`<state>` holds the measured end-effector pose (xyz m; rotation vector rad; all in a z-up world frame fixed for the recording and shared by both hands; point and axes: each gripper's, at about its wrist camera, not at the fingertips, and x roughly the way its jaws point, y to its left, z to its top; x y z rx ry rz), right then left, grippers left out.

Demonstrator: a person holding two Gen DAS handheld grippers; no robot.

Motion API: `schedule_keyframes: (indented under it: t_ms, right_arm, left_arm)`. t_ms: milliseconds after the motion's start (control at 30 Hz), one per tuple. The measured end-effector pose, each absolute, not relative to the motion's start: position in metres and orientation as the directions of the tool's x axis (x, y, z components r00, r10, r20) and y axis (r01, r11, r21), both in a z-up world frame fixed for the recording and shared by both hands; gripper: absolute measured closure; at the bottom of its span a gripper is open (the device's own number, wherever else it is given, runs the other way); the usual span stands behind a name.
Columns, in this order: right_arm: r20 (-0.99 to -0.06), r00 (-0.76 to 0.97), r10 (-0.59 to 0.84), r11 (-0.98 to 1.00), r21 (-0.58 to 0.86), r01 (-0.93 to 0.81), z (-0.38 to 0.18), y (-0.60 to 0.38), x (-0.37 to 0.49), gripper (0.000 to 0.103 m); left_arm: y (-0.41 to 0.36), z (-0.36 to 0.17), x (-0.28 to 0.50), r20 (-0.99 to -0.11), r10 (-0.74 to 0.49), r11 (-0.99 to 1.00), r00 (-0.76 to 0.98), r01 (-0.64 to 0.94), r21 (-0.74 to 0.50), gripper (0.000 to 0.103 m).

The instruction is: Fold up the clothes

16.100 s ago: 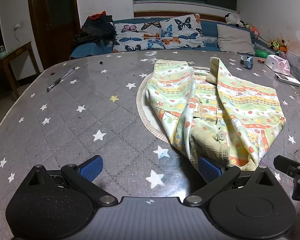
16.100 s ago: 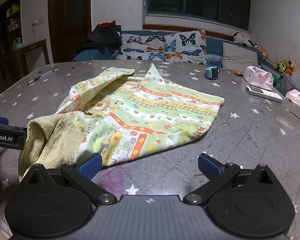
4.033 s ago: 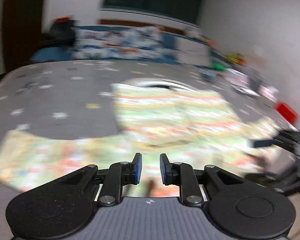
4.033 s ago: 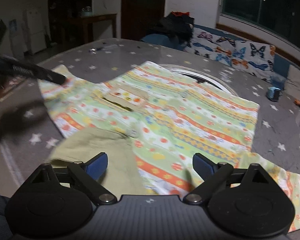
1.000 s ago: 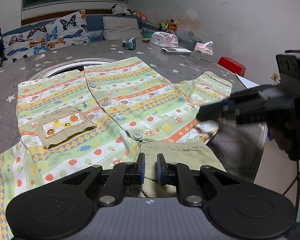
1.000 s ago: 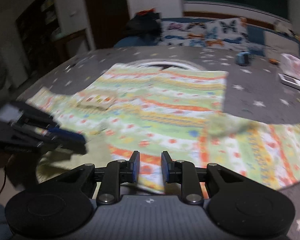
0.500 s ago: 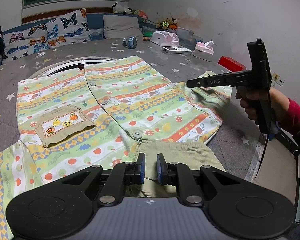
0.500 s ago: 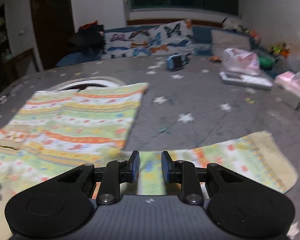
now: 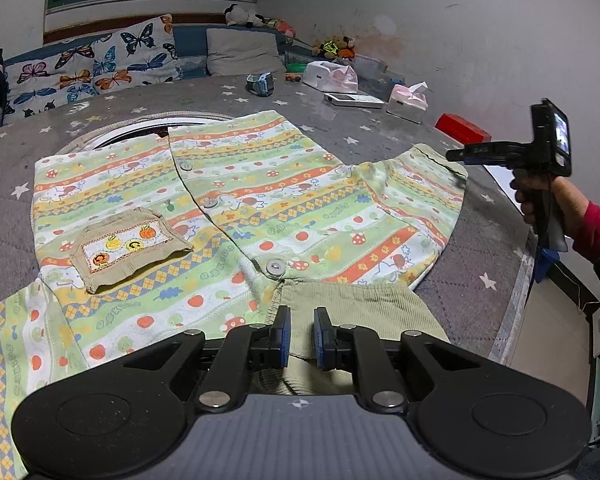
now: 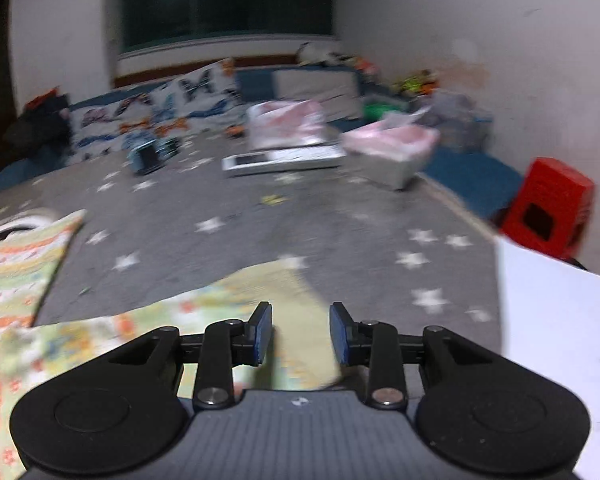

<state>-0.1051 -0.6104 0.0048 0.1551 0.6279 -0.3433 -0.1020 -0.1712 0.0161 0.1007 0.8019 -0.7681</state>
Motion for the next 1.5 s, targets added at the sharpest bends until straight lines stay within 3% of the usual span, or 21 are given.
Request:
schedule_keyframes:
  t_ms: [133,533,800,867,967,1267,1500]
  right_arm:
    - [-0.603,0.754,-0.261,0.919,0.083,0.385,0.001,-0.623,-0.116,0.055]
    - [-0.603,0.747,-0.279,0.899,0.110,0.424,-0.009,-0.614,-0.123,0.060]
    - [-0.589,0.766,-0.258,0.885,0.174,0.432,-0.007,-0.613,-0.127,0.096]
    - [-0.579,0.775,-0.251,0.881,0.196,0.432,-0.005,-0.612,-0.128,0.098]
    - [-0.555,0.796,-0.240,0.877,0.228,0.423,0.002,-0.610,-0.131,0.099]
    - [-0.425,0.897,-0.122,0.931,0.264,0.252,0.063,-0.576,-0.146,0.099]
    - [-0.349,0.931,0.106,0.972,0.236,-0.022,0.114,-0.509,-0.142,0.099]
  left_arm:
    - [-0.172,0.016,-0.102,-0.683,-0.579,0.730,0.445,0.655,-0.192,0.089]
    - [-0.172,0.017,-0.103,-0.687,-0.567,0.740,0.454,0.647,-0.183,0.089]
    - [-0.172,0.017,-0.104,-0.686,-0.565,0.747,0.458,0.638,-0.189,0.089]
    - [-0.171,0.018,-0.104,-0.687,-0.559,0.753,0.465,0.631,-0.187,0.088]
    - [-0.170,0.021,-0.105,-0.684,-0.550,0.763,0.479,0.621,-0.178,0.078]
    - [-0.157,0.027,-0.106,-0.666,-0.543,0.786,0.512,0.589,-0.188,0.077]
    - [-0.139,0.031,-0.110,-0.642,-0.541,0.806,0.543,0.553,-0.211,0.077]
